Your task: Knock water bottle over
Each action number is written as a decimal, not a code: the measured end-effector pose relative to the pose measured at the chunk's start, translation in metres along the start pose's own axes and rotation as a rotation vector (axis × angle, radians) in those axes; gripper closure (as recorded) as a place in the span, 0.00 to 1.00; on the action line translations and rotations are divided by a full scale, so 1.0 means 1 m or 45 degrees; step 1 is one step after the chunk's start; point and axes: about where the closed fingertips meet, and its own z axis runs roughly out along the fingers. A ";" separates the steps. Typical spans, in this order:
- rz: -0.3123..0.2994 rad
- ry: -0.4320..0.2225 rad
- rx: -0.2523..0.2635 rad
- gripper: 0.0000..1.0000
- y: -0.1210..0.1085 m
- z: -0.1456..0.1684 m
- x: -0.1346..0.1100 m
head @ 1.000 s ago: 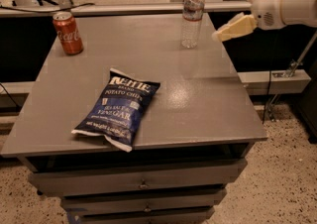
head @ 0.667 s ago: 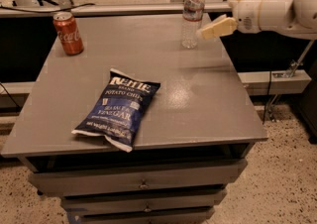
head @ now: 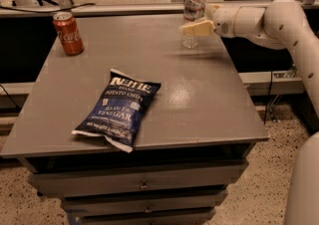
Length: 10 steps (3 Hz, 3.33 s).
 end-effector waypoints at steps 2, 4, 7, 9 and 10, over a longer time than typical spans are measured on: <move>0.042 -0.010 -0.022 0.63 0.001 0.002 -0.001; -0.095 0.269 -0.247 1.00 0.057 -0.023 -0.031; -0.607 1.101 -0.625 1.00 0.120 -0.088 0.029; -0.719 1.309 -0.726 0.85 0.138 -0.105 0.056; -0.725 1.332 -0.760 0.62 0.150 -0.102 0.065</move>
Offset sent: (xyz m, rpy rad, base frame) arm -0.0087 -0.0096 0.0081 0.0337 0.0677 0.0206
